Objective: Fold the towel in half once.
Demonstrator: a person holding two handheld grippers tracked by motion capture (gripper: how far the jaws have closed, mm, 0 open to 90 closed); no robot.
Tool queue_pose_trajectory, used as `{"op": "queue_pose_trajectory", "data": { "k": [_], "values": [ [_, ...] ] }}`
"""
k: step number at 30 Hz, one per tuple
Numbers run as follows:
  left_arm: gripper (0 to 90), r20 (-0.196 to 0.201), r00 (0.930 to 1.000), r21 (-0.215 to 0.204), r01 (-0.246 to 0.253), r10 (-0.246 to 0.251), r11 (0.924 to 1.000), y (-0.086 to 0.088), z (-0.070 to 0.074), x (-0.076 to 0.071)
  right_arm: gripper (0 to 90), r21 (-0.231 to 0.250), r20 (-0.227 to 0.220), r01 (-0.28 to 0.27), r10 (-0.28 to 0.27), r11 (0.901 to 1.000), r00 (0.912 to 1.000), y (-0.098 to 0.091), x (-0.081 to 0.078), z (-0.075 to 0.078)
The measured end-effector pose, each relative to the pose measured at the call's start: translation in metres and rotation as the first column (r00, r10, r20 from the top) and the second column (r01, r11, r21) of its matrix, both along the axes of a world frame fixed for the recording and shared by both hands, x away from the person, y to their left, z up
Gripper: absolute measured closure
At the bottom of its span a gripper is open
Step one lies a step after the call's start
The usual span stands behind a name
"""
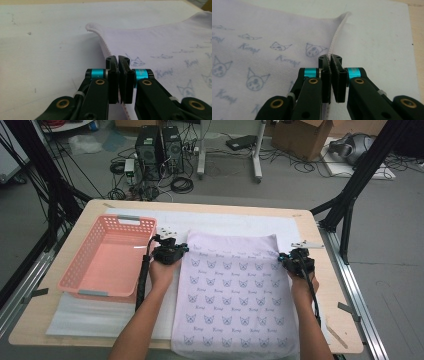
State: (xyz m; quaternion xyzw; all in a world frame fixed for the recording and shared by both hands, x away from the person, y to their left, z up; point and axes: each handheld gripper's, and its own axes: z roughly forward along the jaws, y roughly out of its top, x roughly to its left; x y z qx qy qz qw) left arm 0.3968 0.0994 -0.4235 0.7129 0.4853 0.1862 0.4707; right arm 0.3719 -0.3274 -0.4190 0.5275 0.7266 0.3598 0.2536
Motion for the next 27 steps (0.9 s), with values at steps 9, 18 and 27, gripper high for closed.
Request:
{"op": "queue_pose_trajectory", "data": {
  "k": [9,18,27],
  "values": [
    [85.7,0.021,0.9927,-0.051,0.120,-0.119,0.9915,0.000,0.016,-0.036,86.8,0.089,0.029,-0.071,0.069,0.9935,0.9972,-0.013,-0.039,0.003],
    [85.6,-0.022,0.9836,-0.056,0.178,-0.179,0.9825,0.010,0.008,-0.061,86.5,0.121,0.013,-0.108,0.108,0.9867,0.9941,-0.021,-0.067,0.002],
    [85.6,-0.013,0.9756,-0.034,0.219,-0.219,0.9752,0.014,0.002,-0.085,85.6,0.113,-0.020,-0.129,0.132,0.9853,0.9911,-0.022,-0.091,-0.003]
  ]
}}
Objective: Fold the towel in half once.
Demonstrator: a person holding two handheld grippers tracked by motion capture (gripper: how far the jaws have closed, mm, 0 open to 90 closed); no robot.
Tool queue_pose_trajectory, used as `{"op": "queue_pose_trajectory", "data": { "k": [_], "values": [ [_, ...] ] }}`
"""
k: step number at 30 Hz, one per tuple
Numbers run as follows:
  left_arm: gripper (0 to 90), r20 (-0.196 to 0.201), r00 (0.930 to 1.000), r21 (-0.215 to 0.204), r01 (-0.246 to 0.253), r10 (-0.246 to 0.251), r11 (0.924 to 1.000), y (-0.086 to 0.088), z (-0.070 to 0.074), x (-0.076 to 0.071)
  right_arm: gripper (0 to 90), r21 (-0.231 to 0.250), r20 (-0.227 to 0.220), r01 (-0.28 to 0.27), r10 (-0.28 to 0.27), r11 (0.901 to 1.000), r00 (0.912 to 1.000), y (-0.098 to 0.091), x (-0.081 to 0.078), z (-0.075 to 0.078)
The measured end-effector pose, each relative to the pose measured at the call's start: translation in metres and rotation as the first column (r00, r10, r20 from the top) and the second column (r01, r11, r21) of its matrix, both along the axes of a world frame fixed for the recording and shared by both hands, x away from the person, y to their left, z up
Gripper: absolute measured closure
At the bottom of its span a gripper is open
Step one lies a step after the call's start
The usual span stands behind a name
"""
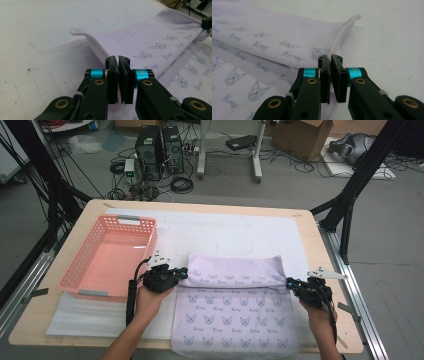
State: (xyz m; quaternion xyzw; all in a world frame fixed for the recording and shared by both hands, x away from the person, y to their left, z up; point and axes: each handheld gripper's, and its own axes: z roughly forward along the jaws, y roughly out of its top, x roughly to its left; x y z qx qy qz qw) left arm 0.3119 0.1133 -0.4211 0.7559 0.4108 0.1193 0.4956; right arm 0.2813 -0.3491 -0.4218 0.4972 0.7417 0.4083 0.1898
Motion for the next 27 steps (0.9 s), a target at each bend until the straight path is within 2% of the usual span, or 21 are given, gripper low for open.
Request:
{"op": "queue_pose_trajectory", "data": {
  "k": [1,3,5,7,8,10,11,13,15,17,19,21,24,26,27],
  "values": [
    [85.6,-0.009,1.0000,0.000,0.002,-0.002,1.0000,0.001,-0.002,-0.001,85.6,0.011,-0.013,0.002,-0.002,0.9999,0.9999,0.001,-0.002,-0.002],
    [85.3,-0.023,0.9997,0.007,0.002,-0.001,1.0000,0.002,-0.006,-0.004,85.6,-0.011,-0.026,-0.004,0.003,0.9999,0.9997,0.003,-0.005,-0.005],
    [85.1,-0.041,0.9992,0.012,0.002,-0.002,0.9999,0.002,-0.010,-0.006,81.9,-0.009,-0.042,-0.002,0.002,1.0000,0.9991,0.003,-0.004,-0.005],
    [82.9,-0.042,0.9990,0.020,-0.011,0.012,0.9997,0.000,-0.011,-0.006,64.9,0.001,-0.048,0.033,-0.033,0.9994,0.9983,0.002,-0.003,-0.005],
    [77.4,-0.046,0.9986,0.018,-0.027,0.028,0.9995,0.000,-0.011,-0.005,61.6,-0.013,-0.050,0.051,-0.051,0.9986,0.9974,0.001,-0.003,-0.006],
    [60.7,-0.070,0.9963,0.008,-0.049,0.049,0.9988,0.001,-0.012,-0.002,56.4,-0.011,-0.052,0.073,-0.073,0.9973,0.9959,-0.001,-0.003,-0.007],
    [55.1,-0.074,0.9956,-0.002,-0.057,0.057,0.9984,0.001,-0.012,-0.001,54.4,-0.010,-0.051,0.081,-0.081,0.9967,0.9954,-0.003,-0.003,-0.007],
    [51.0,-0.077,0.9937,-0.016,-0.083,0.081,0.9965,0.002,-0.013,0.003,51.4,0.012,-0.045,0.102,-0.102,0.9947,0.9938,-0.004,-0.002,-0.005],
    [48.1,-0.083,0.9910,-0.028,-0.107,0.105,0.9939,0.002,-0.013,0.008,49.6,0.042,-0.046,0.116,-0.114,0.9924,0.9924,-0.007,0.003,-0.003],
    [47.2,-0.088,0.9893,-0.014,-0.118,0.116,0.9929,0.001,-0.013,0.018,49.0,0.057,-0.040,0.134,-0.132,0.9894,0.9905,-0.008,0.009,-0.001],
    [45.2,-0.110,0.9869,-0.010,-0.120,0.118,0.9927,-0.002,-0.013,0.027,48.9,0.072,-0.053,0.131,-0.127,0.9888,0.9905,-0.007,0.017,0.000],
    [42.6,-0.142,0.9822,-0.021,-0.127,0.123,0.9917,-0.005,-0.014,0.038,48.7,0.062,-0.078,0.125,-0.120,0.9902,0.9897,-0.002,0.028,-0.002],
    [41.1,-0.166,0.9724,0.013,-0.165,0.164,0.9863,-0.009,-0.019,0.051,47.0,0.028,-0.133,0.102,-0.097,0.9944,0.9864,0.005,0.047,-0.010],
    [43.9,-0.152,0.9713,0.020,-0.182,0.183,0.9830,-0.011,-0.023,0.054,46.6,0.006,-0.167,0.096,-0.093,0.9954,0.9816,0.009,0.055,-0.015],
    [46.5,-0.138,0.9724,0.045,-0.184,0.188,0.9819,-0.014,-0.025,0.055,47.2,-0.015,-0.170,0.094,-0.095,0.9954,0.9809,0.011,0.058,-0.017]
  ]
}}
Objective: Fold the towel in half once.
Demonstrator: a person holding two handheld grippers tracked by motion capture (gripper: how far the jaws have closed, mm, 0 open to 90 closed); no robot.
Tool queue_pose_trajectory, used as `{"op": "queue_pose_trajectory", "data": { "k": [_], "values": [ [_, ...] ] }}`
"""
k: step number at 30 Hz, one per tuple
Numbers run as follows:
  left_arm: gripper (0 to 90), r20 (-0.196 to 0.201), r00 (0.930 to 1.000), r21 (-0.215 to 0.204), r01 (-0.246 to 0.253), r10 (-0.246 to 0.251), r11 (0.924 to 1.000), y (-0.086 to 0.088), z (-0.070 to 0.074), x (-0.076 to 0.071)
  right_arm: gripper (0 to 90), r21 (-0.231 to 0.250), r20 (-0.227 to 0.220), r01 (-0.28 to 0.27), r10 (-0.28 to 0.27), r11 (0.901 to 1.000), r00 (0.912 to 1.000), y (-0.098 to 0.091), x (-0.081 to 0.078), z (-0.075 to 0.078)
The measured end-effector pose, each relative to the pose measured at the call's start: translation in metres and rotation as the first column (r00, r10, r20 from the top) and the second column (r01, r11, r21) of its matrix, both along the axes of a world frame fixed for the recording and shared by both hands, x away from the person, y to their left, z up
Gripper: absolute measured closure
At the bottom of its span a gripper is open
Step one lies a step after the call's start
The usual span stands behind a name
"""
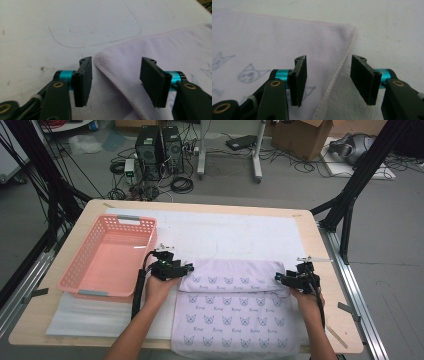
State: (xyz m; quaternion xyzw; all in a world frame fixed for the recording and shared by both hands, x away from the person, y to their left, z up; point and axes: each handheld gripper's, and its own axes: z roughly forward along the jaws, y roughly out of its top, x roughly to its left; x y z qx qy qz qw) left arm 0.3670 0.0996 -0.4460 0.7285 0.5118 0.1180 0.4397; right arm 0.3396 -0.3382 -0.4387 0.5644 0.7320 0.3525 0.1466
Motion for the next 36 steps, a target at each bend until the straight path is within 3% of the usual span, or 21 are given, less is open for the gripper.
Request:
{"op": "queue_pose_trajectory", "data": {
  "k": [1,3,5,6,7,9,13,19,23,26,32,36],
  "values": [
    [50.2,0.001,1.0000,0.029,0.009,-0.009,0.9995,-0.002,-0.002,0.000,48.7,-0.016,-0.002,0.002,-0.002,0.9999,1.0000,0.002,0.002,-0.001],
    [57.8,0.043,0.9989,0.095,0.013,-0.017,0.9954,-0.007,-0.003,-0.001,51.4,-0.028,0.002,0.004,-0.004,0.9996,1.0000,0.002,0.004,0.000],
    [73.7,0.055,0.9978,0.138,0.028,-0.036,0.9900,-0.008,-0.003,-0.002,59.0,-0.049,0.009,-0.004,0.004,0.9988,1.0000,0.001,0.004,0.000],
    [82.1,0.048,0.9977,0.147,0.040,-0.047,0.9883,-0.009,-0.002,-0.001,68.2,-0.054,0.006,-0.005,0.005,0.9985,1.0000,0.001,0.004,0.000],
    [84.7,0.041,0.9980,0.149,0.042,-0.048,0.9879,-0.009,0.000,-0.001,78.3,-0.046,-0.003,-0.022,0.022,0.9987,0.9998,0.001,0.003,0.001],
    [85.5,0.049,0.9971,0.137,0.051,-0.059,0.9892,-0.008,0.003,-0.003,86.5,-0.061,0.031,-0.041,0.043,0.9973,0.9986,0.000,0.000,0.004],
    [85.4,0.082,0.9944,0.072,0.062,-0.067,0.9955,-0.002,0.016,-0.012,86.6,-0.066,0.104,-0.049,0.056,0.9966,0.9930,0.001,-0.010,0.014],
    [85.1,0.143,0.9811,0.022,0.129,-0.131,0.9914,0.005,0.036,-0.034,86.5,-0.049,0.163,-0.083,0.090,0.9953,0.9826,-0.001,-0.036,0.024],
    [84.7,0.160,0.9750,-0.014,0.158,-0.154,0.9873,0.007,0.038,-0.049,85.1,-0.008,0.177,-0.122,0.122,0.9925,0.9767,-0.006,-0.050,0.027],
    [84.1,0.170,0.9699,0.018,0.174,-0.174,0.9847,0.007,0.035,-0.059,85.4,0.007,0.187,-0.137,0.134,0.9905,0.9731,-0.010,-0.061,0.027],
    [84.1,0.146,0.9732,0.007,0.179,-0.178,0.9839,0.014,0.022,-0.065,85.9,0.027,0.173,-0.149,0.142,0.9885,0.9746,-0.014,-0.069,0.021],
    [84.1,0.143,0.9729,-0.010,0.185,-0.181,0.9828,0.017,0.022,-0.069,86.1,0.034,0.172,-0.152,0.144,0.9878,0.9744,-0.012,-0.076,0.023]
  ]
}}
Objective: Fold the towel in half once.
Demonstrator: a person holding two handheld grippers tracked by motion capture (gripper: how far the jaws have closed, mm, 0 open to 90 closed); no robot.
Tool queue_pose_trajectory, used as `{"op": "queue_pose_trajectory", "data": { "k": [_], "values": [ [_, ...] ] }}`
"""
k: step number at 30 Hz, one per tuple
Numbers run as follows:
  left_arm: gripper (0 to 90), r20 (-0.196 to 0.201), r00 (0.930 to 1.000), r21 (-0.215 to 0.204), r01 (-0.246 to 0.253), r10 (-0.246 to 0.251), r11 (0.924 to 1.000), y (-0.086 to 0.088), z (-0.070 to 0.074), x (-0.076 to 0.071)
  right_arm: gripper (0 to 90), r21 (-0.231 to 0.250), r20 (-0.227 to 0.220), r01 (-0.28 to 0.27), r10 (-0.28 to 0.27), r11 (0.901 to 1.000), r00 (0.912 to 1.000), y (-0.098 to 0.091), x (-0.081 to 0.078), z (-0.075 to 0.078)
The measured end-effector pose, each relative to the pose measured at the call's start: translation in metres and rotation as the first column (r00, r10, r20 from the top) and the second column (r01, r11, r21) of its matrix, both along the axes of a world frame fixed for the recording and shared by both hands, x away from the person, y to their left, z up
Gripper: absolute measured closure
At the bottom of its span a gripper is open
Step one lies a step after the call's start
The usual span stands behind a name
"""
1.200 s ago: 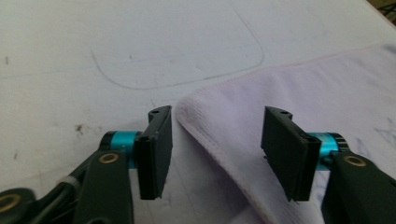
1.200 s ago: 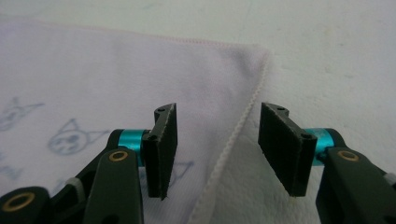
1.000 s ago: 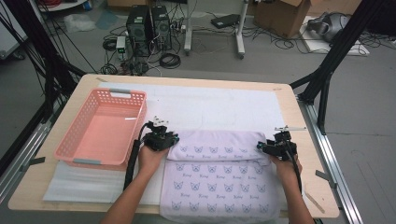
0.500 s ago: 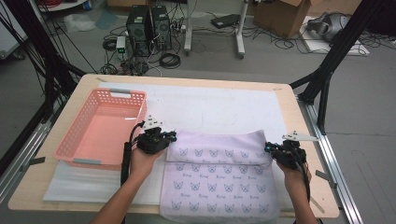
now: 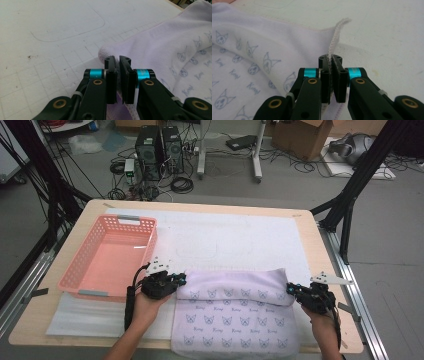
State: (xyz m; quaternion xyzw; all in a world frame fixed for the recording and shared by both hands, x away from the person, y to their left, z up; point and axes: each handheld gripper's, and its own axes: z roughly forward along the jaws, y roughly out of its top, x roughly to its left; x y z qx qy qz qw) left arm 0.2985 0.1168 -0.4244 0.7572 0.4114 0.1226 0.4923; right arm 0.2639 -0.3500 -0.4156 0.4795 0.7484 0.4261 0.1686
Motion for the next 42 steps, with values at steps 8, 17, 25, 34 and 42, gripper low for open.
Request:
{"op": "queue_pose_trajectory", "data": {
  "k": [8,17,25,34,42],
  "values": [
    [83.8,0.012,0.9994,-0.020,0.034,-0.034,0.9992,0.007,0.005,-0.022,85.9,0.011,0.019,-0.072,0.072,0.9974,0.9972,-0.002,-0.021,0.003],
    [83.9,-0.011,0.9982,0.011,0.059,-0.059,0.9982,0.011,-0.003,-0.037,86.0,-0.011,-0.019,-0.129,0.129,0.9916,0.9915,-0.007,-0.033,-0.004],
    [84.1,-0.017,0.9958,0.013,0.090,-0.090,0.9958,0.016,-0.005,-0.057,86.2,-0.030,-0.061,-0.188,0.186,0.9818,0.9807,-0.011,-0.049,-0.011],
    [76.9,-0.039,0.9928,0.037,0.115,-0.113,0.9927,0.015,-0.012,-0.064,77.3,-0.057,-0.130,-0.233,0.224,0.9709,0.9660,-0.014,-0.054,-0.020],
    [50.9,0.027,0.9986,-0.014,0.045,-0.045,0.9989,0.023,-0.005,-0.043,71.0,0.003,0.005,-0.048,0.048,0.9988,0.9988,-0.035,-0.050,-0.007]
  ]
}}
